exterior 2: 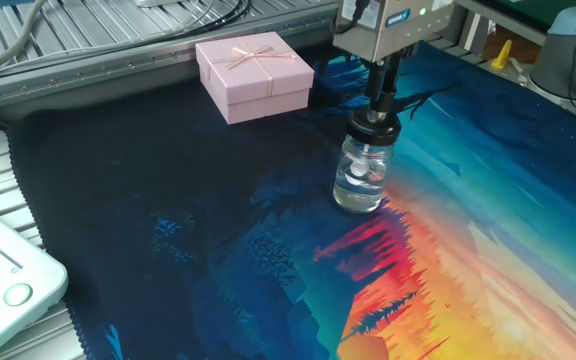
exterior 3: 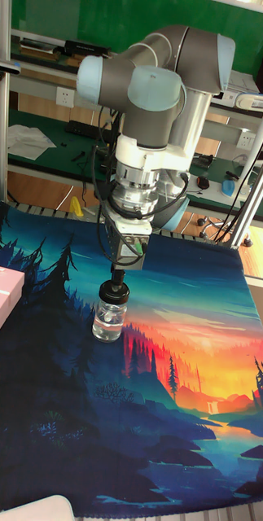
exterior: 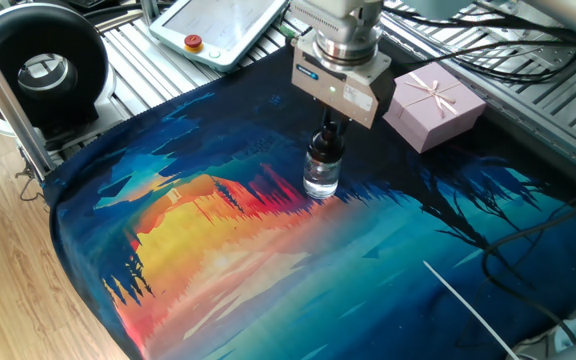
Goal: Unscrew the lid from the jar
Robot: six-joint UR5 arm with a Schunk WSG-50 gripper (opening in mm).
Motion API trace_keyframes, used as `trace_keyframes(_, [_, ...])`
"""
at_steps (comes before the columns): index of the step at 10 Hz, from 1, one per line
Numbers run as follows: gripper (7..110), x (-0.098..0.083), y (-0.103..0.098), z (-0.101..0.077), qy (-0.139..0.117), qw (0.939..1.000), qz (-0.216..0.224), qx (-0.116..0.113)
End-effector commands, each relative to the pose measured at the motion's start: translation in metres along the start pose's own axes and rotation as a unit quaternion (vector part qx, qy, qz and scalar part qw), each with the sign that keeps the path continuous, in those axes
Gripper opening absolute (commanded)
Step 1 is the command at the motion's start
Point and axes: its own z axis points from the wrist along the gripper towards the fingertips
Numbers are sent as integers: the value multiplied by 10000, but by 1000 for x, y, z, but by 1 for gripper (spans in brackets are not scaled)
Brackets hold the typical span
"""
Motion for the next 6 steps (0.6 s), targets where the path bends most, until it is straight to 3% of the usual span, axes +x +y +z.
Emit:
trace_keyframes(1, [7,-3,7,-17,-144,9997,166,-91])
trace_keyframes(4, [7,-15,9,-27,-433,9977,511,-119])
trace_keyframes(6, [7,-9,8,-28,-336,9956,864,-105])
